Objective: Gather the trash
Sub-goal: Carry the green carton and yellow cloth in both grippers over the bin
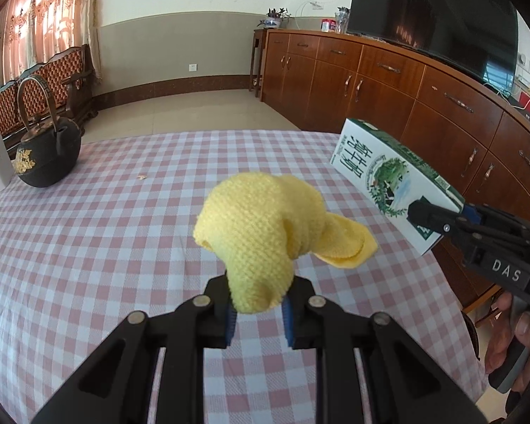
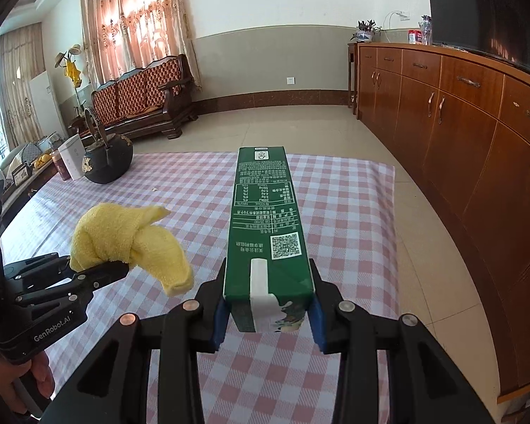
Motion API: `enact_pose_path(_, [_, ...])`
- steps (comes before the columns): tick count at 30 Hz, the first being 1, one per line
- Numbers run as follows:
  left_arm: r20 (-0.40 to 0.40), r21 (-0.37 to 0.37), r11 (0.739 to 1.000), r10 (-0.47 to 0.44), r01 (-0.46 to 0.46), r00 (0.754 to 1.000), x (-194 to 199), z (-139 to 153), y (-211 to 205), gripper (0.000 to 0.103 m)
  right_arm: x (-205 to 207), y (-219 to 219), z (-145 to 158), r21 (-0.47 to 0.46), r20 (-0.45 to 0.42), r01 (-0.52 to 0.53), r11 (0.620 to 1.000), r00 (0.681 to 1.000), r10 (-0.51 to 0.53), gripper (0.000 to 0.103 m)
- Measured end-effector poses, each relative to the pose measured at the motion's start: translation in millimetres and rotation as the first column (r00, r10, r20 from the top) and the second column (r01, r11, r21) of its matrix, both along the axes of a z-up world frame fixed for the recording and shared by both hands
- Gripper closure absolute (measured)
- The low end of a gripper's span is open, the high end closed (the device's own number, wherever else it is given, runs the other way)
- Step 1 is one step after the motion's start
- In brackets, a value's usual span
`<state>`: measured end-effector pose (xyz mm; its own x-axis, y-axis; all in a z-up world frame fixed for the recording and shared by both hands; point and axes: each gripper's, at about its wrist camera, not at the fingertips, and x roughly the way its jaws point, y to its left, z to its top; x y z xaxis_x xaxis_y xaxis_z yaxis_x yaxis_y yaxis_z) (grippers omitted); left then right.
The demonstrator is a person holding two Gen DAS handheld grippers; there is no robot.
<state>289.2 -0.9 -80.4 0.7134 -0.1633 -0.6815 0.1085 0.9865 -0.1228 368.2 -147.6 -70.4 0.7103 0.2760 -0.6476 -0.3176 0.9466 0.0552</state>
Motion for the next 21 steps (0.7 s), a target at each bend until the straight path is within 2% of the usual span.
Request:
enact_pose_path(10, [0.016,-0.026,1.0,-0.006,0.007,1.0,-59.6,13.6,-11.9,0.082,-82.8,-40.3,21.0,-0.03,0.026,0.041,0.999,0.999,-0.04,0.063])
enact_pose_path(21, [0.028,-0.03,0.996,-0.082,0.083,0.996,-107.3,21.7,-49.3,0.082,-161.5,-100.3,26.9,-0.021,0.013,0.138,0.99,0.99,-0.138,0.063])
